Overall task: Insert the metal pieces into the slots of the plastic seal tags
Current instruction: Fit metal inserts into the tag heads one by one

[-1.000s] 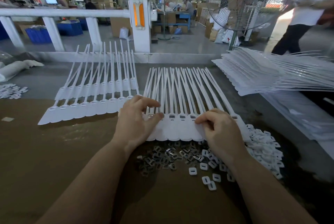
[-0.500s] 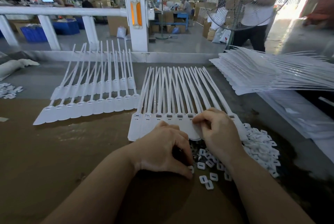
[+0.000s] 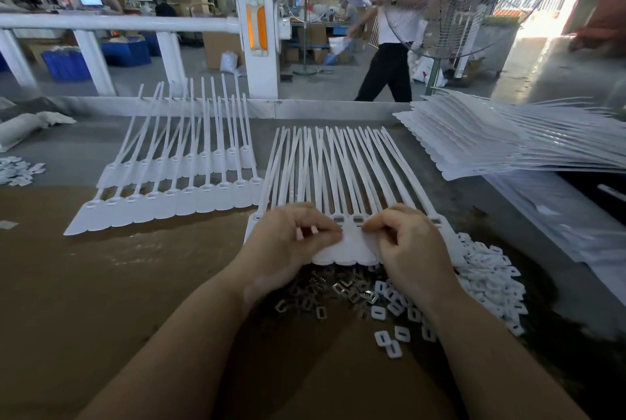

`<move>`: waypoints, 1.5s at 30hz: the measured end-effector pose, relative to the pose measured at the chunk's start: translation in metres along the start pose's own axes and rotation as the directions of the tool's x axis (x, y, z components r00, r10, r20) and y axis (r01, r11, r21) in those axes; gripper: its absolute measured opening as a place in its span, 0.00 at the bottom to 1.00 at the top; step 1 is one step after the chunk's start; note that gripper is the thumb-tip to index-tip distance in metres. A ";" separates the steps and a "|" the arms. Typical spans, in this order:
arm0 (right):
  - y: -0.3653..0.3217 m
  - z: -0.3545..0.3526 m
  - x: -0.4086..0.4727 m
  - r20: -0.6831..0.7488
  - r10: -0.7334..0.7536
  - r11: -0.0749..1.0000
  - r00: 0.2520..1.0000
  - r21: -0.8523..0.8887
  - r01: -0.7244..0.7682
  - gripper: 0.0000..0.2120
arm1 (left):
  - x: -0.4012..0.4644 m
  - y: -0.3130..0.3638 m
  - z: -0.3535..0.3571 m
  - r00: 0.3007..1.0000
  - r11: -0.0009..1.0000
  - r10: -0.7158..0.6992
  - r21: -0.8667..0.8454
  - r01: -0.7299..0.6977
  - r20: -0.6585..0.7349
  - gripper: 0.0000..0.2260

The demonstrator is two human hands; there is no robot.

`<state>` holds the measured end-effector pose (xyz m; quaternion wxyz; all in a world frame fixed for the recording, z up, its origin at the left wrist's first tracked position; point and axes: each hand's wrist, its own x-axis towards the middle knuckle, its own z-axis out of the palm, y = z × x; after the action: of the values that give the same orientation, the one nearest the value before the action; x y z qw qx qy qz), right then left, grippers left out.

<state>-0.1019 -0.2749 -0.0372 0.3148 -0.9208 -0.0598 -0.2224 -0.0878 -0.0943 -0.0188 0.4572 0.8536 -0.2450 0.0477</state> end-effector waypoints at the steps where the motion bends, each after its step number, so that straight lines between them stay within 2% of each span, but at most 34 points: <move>1: 0.000 0.000 0.000 -0.003 -0.001 1.000 1.000 -0.001 0.001 0.10 | 0.002 -0.004 -0.002 0.994 0.999 -0.040 -0.001 0.041 -0.101 0.05; 4: 0.000 0.000 0.000 -0.002 -0.002 1.000 1.000 -0.004 0.002 0.10 | 0.005 -0.016 -0.007 0.944 0.989 -0.143 0.000 0.150 -0.298 0.02; 7: 0.001 0.001 0.000 0.003 -0.001 1.000 1.000 -0.001 0.001 0.10 | 0.007 -0.024 -0.008 0.907 0.976 -0.165 0.070 0.207 -0.388 0.02; 10: 0.001 0.001 0.000 -0.002 -0.007 1.000 1.000 -0.005 0.007 0.10 | 0.008 -0.026 -0.007 0.897 0.962 -0.122 0.171 0.212 -0.424 0.02; 16: 0.002 0.001 -0.001 -0.009 -0.015 1.000 1.000 -0.006 0.015 0.10 | 0.007 -0.022 -0.003 0.924 0.909 0.029 0.395 0.135 -0.381 0.02; 22: 0.003 0.002 0.000 -0.010 -0.019 1.000 1.000 -0.012 0.019 0.10 | 0.006 -0.023 0.000 0.923 0.872 0.104 0.480 0.095 -0.371 0.03; 31: 0.002 0.001 -0.001 -0.003 -0.010 1.000 1.000 0.003 0.010 0.10 | 0.002 -0.017 0.000 0.955 0.835 0.075 0.542 0.097 -0.287 0.08; 36: 0.002 0.001 -0.001 -0.003 -0.009 1.000 1.000 -0.002 0.009 0.09 | 0.002 -0.014 -0.001 0.959 0.812 0.033 0.567 0.138 -0.281 0.09; 41: 0.001 0.001 -0.001 0.002 -0.006 1.000 1.000 0.007 0.006 0.09 | -0.001 -0.011 0.001 0.953 0.840 0.031 0.525 0.139 -0.302 0.07; 43: 0.001 0.001 -0.001 -0.003 -0.005 1.000 1.000 0.011 0.005 0.09 | -0.002 -0.009 0.001 0.950 0.841 0.102 0.536 0.075 -0.293 0.06; 45: 0.001 0.000 0.000 0.000 0.005 1.000 1.000 0.021 -0.005 0.09 | -0.003 -0.006 0.003 0.953 0.853 0.198 0.520 -0.053 -0.228 0.03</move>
<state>-0.1018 -0.2754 -0.0383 0.3250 -0.9176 -0.0597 -0.2211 -0.0876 -0.0928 -0.0261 0.2413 0.9108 -0.2140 0.2577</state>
